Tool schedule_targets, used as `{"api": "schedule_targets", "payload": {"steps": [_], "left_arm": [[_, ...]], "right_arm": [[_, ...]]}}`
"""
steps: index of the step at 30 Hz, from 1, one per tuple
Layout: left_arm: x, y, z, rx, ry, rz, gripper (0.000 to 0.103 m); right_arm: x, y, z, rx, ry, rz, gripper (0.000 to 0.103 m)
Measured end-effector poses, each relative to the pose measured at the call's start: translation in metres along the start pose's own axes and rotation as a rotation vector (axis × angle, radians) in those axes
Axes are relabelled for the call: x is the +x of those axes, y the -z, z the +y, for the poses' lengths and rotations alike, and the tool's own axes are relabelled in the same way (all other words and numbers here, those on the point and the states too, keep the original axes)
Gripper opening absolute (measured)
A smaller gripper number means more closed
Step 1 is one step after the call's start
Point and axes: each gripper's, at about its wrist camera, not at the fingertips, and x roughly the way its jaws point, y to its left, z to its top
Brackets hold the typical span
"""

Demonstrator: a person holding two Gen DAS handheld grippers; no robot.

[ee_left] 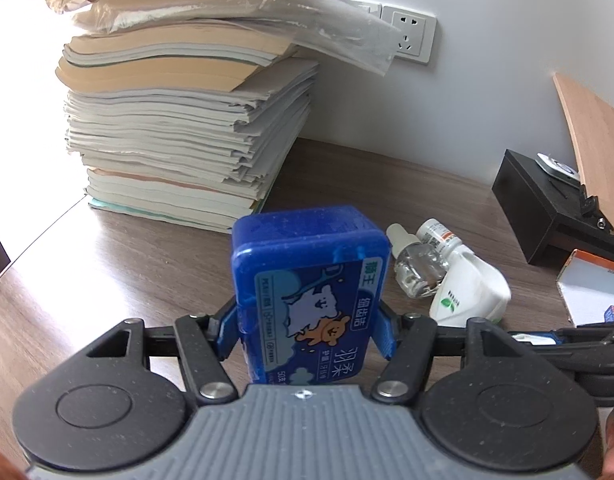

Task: Organize rigid objects
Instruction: 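Grasp the white plug charger with right tool while left tool lifts the blue tin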

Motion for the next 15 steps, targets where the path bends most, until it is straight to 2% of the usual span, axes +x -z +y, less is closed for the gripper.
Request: {"api": "schedule_targets", "payload": {"steps": [4, 15], "left_arm": [[-0.003, 0.003, -0.003, 0.008, 0.004, -0.003, 0.065], [-0.013, 0.004, -0.019, 0.045, 0.054, -0.022, 0.065]], "right_arm": [[-0.011, 0.009, -0.008, 0.011, -0.005, -0.004, 0.035], [-0.078, 0.021, -0.037, 0.048, 0.012, -0.1, 0.035]]}}
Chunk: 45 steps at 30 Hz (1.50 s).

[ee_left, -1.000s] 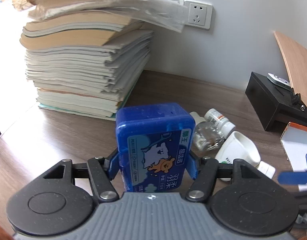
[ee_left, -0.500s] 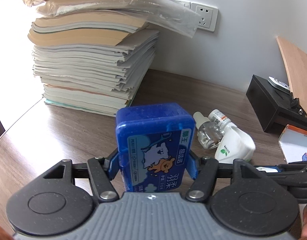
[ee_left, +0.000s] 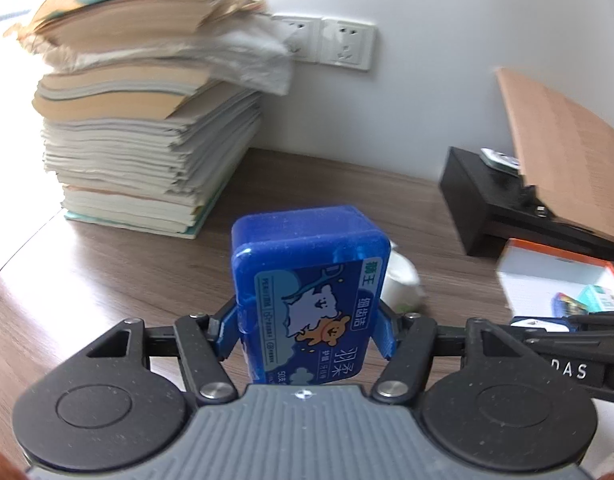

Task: Organize rigid objects
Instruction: 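Grasp the white plug charger with right tool while left tool lifts the blue tin, then carry the blue tin with left tool while right tool carries the charger toward the white box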

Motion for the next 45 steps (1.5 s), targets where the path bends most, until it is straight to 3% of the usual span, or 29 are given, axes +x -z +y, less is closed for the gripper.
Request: {"api": "schedule_targets", "payload": {"steps": [24, 45], "left_arm": [[-0.057, 0.01, -0.127, 0.126, 0.121, -0.055, 0.065], [-0.075, 0.027, -0.202, 0.21, 0.21, -0.065, 0.065]], "right_arm": [[-0.119, 0.033, -0.102, 0.101, 0.096, -0.149, 0.035], [-0.171, 0.063, -0.17, 0.198, 0.159, -0.201, 0.035]]}}
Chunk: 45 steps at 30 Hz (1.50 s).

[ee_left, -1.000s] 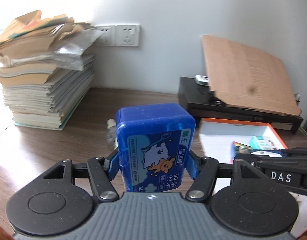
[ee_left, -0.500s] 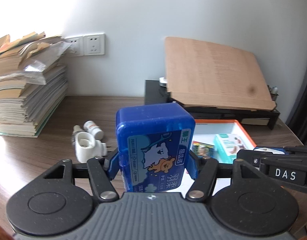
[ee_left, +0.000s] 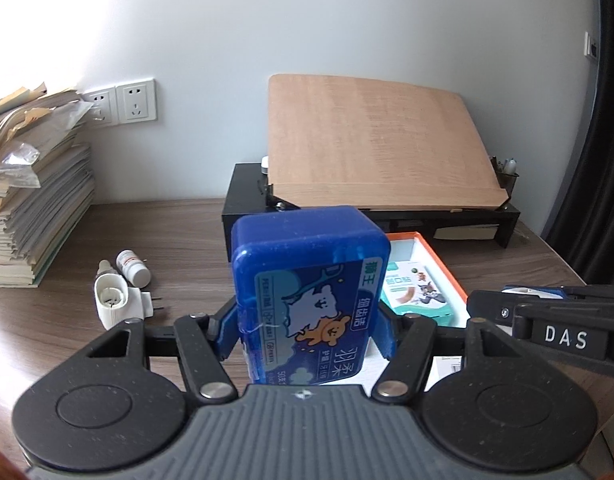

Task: Organize rigid objects
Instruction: 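Carry the blue tin with left tool while right tool carries the charger toward the white box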

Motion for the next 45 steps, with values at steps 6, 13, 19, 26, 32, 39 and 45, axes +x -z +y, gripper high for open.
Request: {"api": "schedule_targets", "payload": {"steps": [6, 13, 19, 26, 32, 39, 45], "left_arm": [[0.0, 0.0, -0.007, 0.009, -0.003, -0.009, 0.065], [-0.004, -0.001, -0.01, -0.001, -0.01, -0.02, 0.065], [-0.006, -0.001, -0.013, -0.006, -0.002, -0.023, 0.065], [-0.005, 0.002, -0.018, -0.01, 0.011, -0.015, 0.065], [-0.005, 0.004, -0.03, -0.001, 0.034, -0.019, 0.065], [-0.008, 0.012, -0.042, -0.012, 0.047, -0.017, 0.065], [-0.002, 0.021, -0.04, -0.041, 0.061, 0.011, 0.065]], "right_arm": [[-0.003, 0.0, -0.008, 0.004, -0.003, -0.007, 0.035], [-0.008, -0.002, -0.009, 0.0, -0.011, -0.023, 0.035], [-0.011, -0.002, -0.01, 0.004, -0.009, -0.036, 0.035], [-0.015, -0.001, -0.011, -0.002, 0.012, -0.034, 0.035], [-0.018, -0.001, -0.017, -0.007, 0.037, -0.03, 0.035], [-0.019, 0.002, -0.022, -0.012, 0.064, -0.013, 0.035], [-0.012, 0.009, -0.024, -0.032, 0.079, 0.033, 0.035]]}}
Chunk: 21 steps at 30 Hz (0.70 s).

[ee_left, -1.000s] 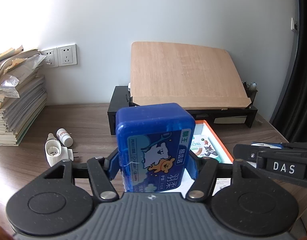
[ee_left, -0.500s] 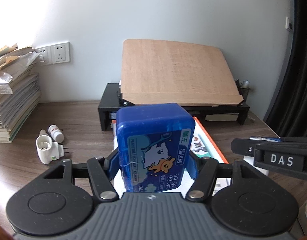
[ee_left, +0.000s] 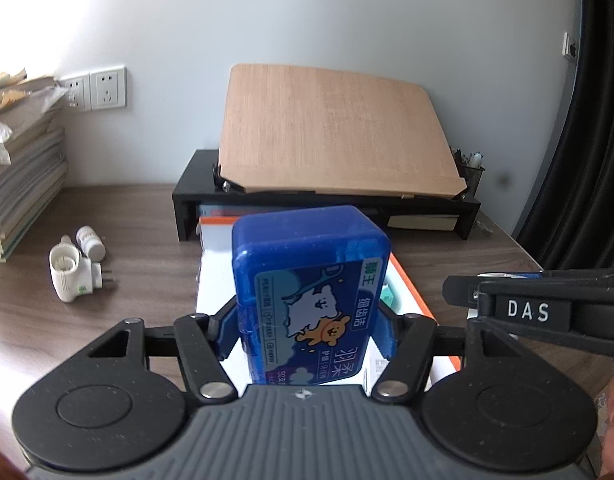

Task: Organize rigid objects
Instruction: 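Carry the blue tin with left tool while right tool carries the charger toward the white box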

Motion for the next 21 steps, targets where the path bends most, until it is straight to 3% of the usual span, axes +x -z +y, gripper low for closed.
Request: {"api": "schedule_targets", "payload": {"steps": [21], "left_arm": [[0.002, -0.001, 0.027, -0.008, -0.082, 0.025, 0.065]], "right_arm": [[0.026, -0.002, 0.02, 0.0, -0.071, 0.019, 0.035]]}}
